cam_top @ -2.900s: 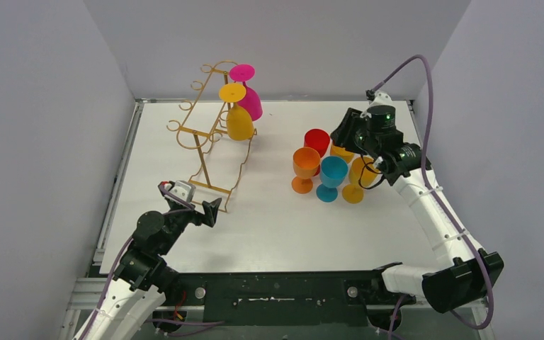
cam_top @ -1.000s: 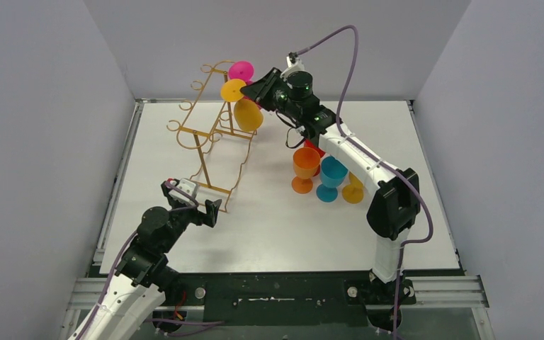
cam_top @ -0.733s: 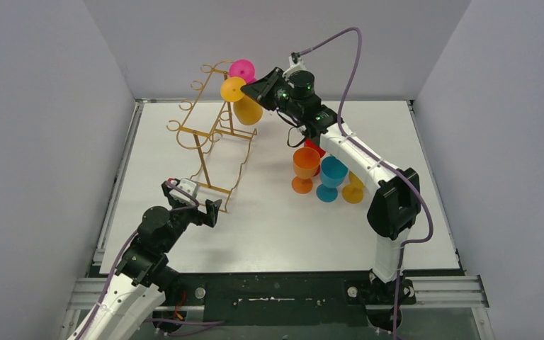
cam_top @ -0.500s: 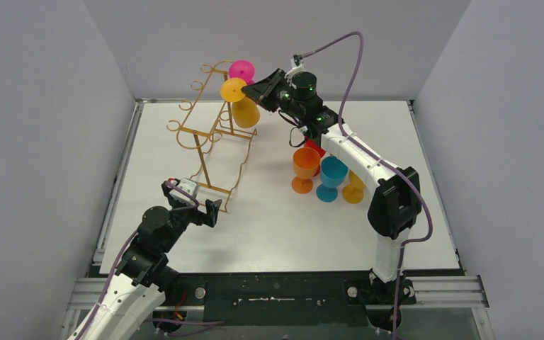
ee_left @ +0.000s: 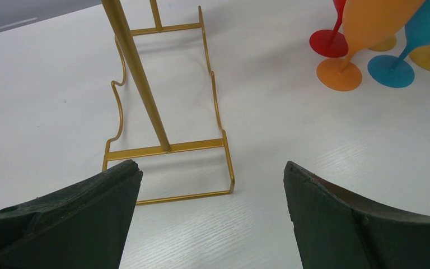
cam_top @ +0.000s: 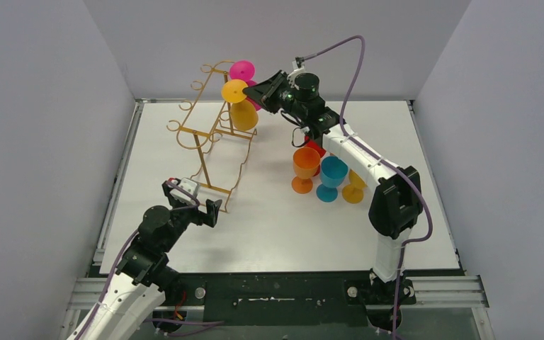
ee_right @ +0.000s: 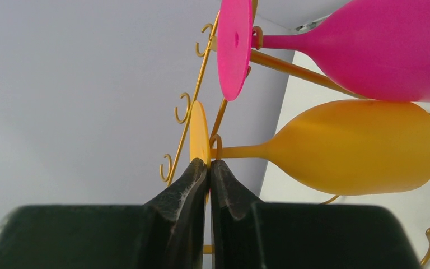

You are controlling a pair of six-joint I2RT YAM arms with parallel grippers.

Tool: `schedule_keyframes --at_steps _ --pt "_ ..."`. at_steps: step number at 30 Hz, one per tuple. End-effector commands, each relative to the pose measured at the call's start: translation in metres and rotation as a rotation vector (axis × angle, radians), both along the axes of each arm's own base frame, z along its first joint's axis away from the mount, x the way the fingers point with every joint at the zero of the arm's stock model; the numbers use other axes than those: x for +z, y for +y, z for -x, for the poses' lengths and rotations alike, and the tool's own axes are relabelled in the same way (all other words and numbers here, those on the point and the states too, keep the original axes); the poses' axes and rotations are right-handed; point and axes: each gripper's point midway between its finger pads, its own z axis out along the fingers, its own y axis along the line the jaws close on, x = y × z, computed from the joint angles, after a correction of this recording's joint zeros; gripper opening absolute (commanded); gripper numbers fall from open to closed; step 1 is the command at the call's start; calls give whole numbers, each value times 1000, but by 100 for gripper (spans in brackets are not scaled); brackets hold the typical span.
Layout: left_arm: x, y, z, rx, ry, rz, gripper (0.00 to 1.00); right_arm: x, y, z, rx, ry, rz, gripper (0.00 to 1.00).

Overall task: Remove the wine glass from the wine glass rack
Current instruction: Pick up the wine glass from the wine rack.

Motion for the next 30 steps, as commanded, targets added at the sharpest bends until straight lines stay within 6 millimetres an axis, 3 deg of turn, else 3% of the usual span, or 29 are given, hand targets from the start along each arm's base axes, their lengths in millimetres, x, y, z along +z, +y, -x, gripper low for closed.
schedule_keyframes --at_steps 1,21,30 --pt "25 0 -3 3 -53 22 97 56 -13 13 5 -113 -84 2" --pt "22 -2 -3 -9 -45 11 97 72 -18 21 2 -128 -136 0" --pt "21 -2 -4 -6 -42 9 97 67 -23 21 -23 -122 -134 0"
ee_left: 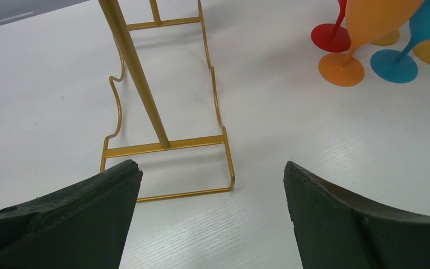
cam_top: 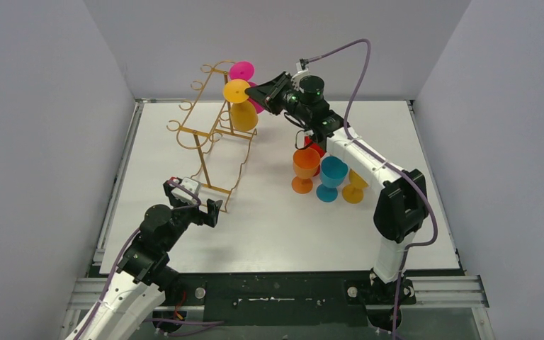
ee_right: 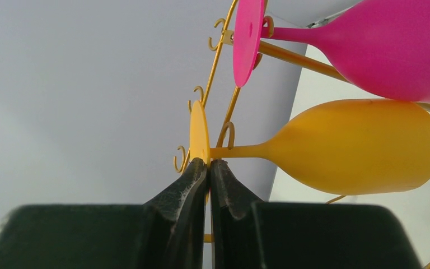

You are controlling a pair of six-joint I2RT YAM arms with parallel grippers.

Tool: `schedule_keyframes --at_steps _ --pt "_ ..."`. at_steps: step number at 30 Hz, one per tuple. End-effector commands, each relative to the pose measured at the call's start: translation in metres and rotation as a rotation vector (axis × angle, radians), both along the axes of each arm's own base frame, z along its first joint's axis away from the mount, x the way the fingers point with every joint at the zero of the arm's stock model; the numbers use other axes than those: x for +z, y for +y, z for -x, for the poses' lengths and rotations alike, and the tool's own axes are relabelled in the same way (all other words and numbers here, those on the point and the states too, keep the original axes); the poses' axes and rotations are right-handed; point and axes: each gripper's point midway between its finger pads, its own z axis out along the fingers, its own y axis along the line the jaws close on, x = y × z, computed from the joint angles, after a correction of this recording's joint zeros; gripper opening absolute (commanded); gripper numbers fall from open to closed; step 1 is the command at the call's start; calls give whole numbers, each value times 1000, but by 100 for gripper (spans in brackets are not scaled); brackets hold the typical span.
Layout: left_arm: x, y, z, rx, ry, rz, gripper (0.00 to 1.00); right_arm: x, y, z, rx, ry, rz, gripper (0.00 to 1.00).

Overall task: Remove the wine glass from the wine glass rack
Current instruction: Pick up the wine glass from the wine rack.

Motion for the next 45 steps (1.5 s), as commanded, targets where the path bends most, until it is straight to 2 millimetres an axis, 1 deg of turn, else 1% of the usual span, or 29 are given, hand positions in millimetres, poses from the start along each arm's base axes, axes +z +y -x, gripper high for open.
schedule_keyframes --at_steps 1,6,17,24,30,35,40,42,45 --pt "26 -1 -3 -6 -60 20 97 59 -17 12 -32 -127 -87 0" --pt "26 -1 -3 -2 -61 19 97 65 -18 14 -33 -167 -65 0" --pt "27 -1 -2 -8 -63 22 97 61 -23 16 -38 -141 -73 0" --pt "29 -1 -2 -5 -66 23 97 68 -28 20 -28 -153 -81 0" --pt "33 0 -1 -1 -80 31 97 68 -26 34 24 -156 -78 0" --pt "40 -4 2 -13 -63 70 97 65 -33 47 34 -156 -71 0" --pt "55 3 4 49 -62 173 97 61 -38 63 78 -162 -61 0" --pt "63 6 6 71 -57 209 97 56 -37 70 90 -190 -18 0" --pt "68 7 12 84 -17 243 97 44 -40 85 107 -223 49 0"
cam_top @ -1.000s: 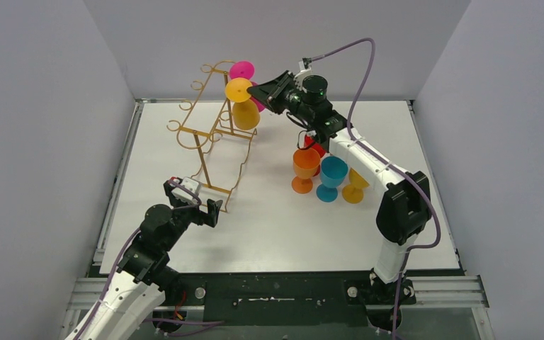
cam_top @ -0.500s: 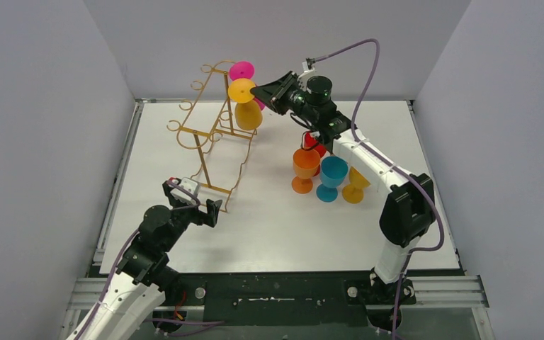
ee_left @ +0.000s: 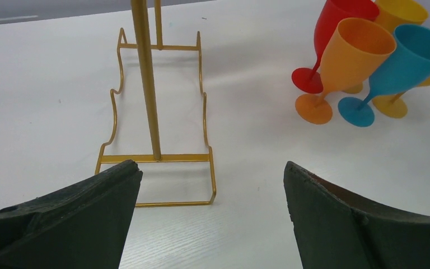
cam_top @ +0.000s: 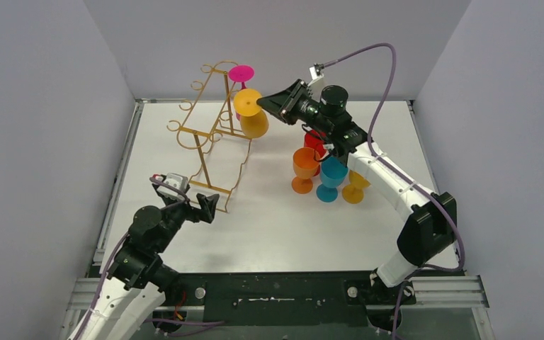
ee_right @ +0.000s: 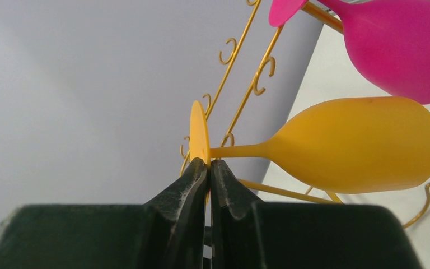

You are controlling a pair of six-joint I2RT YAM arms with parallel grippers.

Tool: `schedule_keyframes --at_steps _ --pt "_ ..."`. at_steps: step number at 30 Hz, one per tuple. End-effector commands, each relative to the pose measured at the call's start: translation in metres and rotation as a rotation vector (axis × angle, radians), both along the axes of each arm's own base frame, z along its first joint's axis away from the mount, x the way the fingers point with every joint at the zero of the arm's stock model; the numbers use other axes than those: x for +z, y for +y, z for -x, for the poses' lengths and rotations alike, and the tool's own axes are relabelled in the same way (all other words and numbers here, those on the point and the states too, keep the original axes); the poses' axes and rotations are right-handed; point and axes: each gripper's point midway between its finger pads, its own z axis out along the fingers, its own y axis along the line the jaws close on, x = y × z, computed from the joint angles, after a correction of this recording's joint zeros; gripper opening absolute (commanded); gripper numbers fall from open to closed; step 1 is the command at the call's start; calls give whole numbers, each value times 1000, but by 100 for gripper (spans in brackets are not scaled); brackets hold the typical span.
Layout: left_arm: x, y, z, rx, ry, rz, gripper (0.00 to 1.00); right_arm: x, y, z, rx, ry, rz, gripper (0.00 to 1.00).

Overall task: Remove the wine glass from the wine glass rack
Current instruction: Pick up the wine glass from the wine rack, then place the wine glass at the center of the board.

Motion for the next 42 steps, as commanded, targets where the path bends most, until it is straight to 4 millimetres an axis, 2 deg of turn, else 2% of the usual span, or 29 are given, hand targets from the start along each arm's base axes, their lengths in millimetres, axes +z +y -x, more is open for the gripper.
schedule_keyframes --at_steps 1,4,8,13,17,21,23,27,30,36,39,42 --pt "38 5 9 39 8 126 97 18 -12 31 25 -159 44 0" --pt "42 -3 20 -12 41 178 97 7 -21 46 16 -210 101 0" --pt "55 -21 34 -120 53 254 97 -6 -23 70 109 -295 178 0" --pt "86 -39 38 -207 42 370 93 -12 -30 94 162 -461 297 0" --pt "117 -45 37 -218 27 523 88 -10 -37 116 198 -594 356 0" --pt "151 -58 50 -339 -43 687 85 -11 -38 136 231 -698 355 0" --pt "162 -63 57 -408 -74 728 82 -15 -36 144 249 -727 348 0" --pt "164 -88 76 -616 -65 725 74 -13 -25 170 359 -782 256 0" --pt "166 -103 88 -751 -22 712 64 -12 -20 181 411 -791 200 0" --pt "153 -105 80 -717 12 690 54 -6 -18 190 411 -825 153 0" --pt "151 -103 80 -707 0 696 41 -8 -13 194 452 -800 147 0" --pt "150 -103 79 -706 -6 692 39 -11 -7 202 503 -778 133 0"
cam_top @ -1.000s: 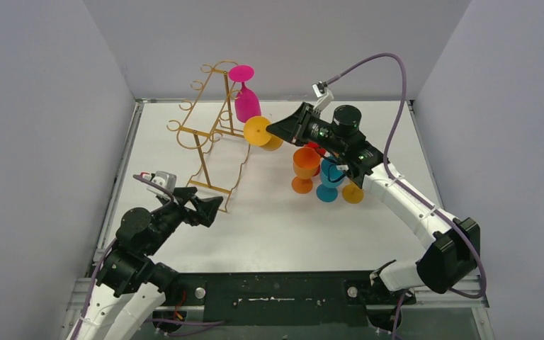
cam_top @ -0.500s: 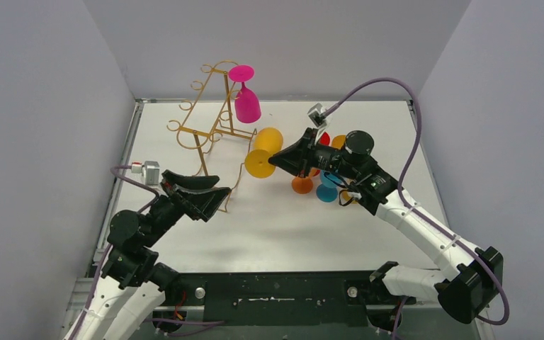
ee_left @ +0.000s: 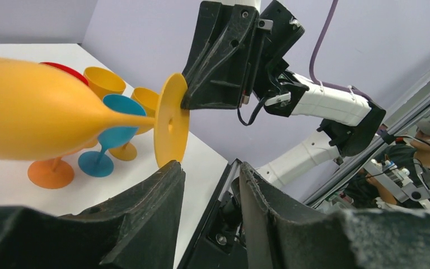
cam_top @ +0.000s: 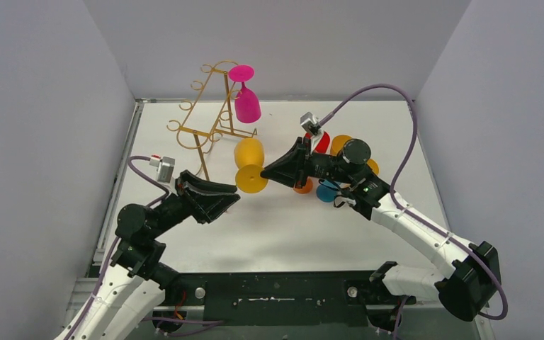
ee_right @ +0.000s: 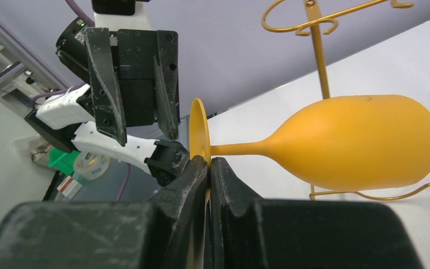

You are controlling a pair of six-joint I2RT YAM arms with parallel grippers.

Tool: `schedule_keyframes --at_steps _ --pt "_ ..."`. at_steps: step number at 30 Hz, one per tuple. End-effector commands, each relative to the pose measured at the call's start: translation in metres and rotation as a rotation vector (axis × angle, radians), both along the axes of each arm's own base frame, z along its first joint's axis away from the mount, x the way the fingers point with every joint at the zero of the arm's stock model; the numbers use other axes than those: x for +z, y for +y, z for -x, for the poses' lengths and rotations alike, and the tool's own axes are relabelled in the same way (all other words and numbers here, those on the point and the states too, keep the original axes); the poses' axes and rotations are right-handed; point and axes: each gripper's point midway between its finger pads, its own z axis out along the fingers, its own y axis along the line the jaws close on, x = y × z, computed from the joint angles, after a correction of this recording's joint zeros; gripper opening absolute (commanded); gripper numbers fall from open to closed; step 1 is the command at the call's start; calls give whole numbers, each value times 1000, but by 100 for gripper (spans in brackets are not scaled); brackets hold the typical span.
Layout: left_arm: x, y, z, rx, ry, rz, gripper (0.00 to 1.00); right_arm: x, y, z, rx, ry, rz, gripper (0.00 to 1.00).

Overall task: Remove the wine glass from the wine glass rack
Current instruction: Place the wine glass at the center of the board.

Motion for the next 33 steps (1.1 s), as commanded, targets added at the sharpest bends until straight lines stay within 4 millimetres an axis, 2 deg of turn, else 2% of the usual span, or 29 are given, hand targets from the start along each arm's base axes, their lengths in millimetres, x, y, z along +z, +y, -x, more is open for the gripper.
schedule_keyframes --at_steps 1,3,6,11,16,20,24,25,27,29,33 --pt "13 1 5 -11 -76 24 39 24 9 16 83 -74 -60 0" --pt "9 0 3 -5 -67 1 39 23 10 16 71 -78 -58 0" --pt "2 -1 1 -7 -51 -37 46 24 11 17 64 -87 -62 0" --pt "-3 2 -3 27 -52 -100 63 25 11 12 23 -101 -48 0" --pt "-1 12 -10 110 -58 -125 66 32 4 2 -64 -137 -52 0" --pt "-8 20 -20 188 -21 -105 69 40 3 5 -65 -112 -66 0" --pt "-8 16 -19 158 -21 -39 69 39 8 11 -42 -88 -66 0" --pt "-6 13 -17 137 -28 -21 68 36 11 13 -29 -79 -60 0" --pt "2 6 -9 68 -58 11 58 31 16 12 -28 -43 -37 0" --pt "7 -1 -3 5 -78 42 53 30 21 14 -10 -27 -34 0" --pt "5 -7 -3 -41 -63 47 30 26 26 16 -3 -32 -44 0"
